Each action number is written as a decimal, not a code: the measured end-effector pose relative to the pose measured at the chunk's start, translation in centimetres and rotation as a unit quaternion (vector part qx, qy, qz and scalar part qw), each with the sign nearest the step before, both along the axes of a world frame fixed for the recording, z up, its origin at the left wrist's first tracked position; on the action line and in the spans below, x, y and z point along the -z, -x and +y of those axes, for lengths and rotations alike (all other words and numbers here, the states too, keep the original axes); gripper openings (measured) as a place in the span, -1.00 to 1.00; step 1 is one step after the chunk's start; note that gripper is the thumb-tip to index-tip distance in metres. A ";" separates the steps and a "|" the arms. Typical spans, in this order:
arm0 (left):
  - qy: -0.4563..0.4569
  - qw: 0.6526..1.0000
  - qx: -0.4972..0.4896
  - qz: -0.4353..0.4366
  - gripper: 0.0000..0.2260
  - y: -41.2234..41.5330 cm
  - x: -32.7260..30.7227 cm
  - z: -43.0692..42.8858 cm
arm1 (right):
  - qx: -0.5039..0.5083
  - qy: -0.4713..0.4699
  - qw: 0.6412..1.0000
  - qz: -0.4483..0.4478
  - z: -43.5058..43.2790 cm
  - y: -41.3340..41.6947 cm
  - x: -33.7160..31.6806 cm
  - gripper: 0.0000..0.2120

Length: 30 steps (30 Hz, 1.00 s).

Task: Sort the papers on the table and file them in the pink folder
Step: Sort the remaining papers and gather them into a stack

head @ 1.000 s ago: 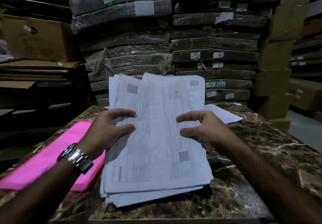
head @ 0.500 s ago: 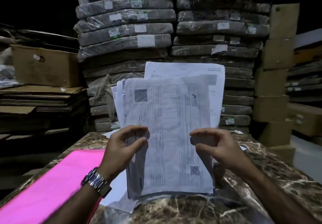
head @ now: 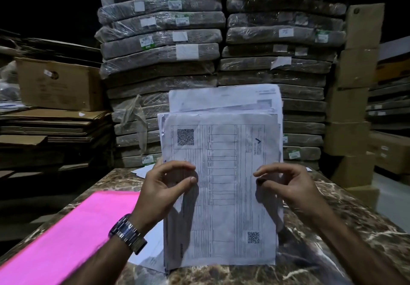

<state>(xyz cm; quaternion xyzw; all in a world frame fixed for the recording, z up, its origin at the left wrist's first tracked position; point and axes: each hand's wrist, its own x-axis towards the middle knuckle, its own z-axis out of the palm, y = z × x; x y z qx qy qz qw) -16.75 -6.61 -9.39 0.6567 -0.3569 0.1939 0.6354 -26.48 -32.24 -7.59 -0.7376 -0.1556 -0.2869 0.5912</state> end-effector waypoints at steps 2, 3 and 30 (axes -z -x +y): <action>0.006 1.000 -0.003 -0.005 -0.80 0.1 -0.2 -0.2 | -0.004 -0.007 1.000 -0.007 0.1 0.0 -0.3 -0.55; 0.012 1.000 -0.001 0.000 -0.79 0.0 -0.3 -0.2 | -0.001 -0.009 1.000 -0.014 0.2 0.0 -0.5 -0.60; 0.034 0.998 0.011 0.060 -0.86 0.1 2.5 -1.5 | 0.029 -0.120 0.992 0.021 2.7 -1.2 5.1 -0.63</action>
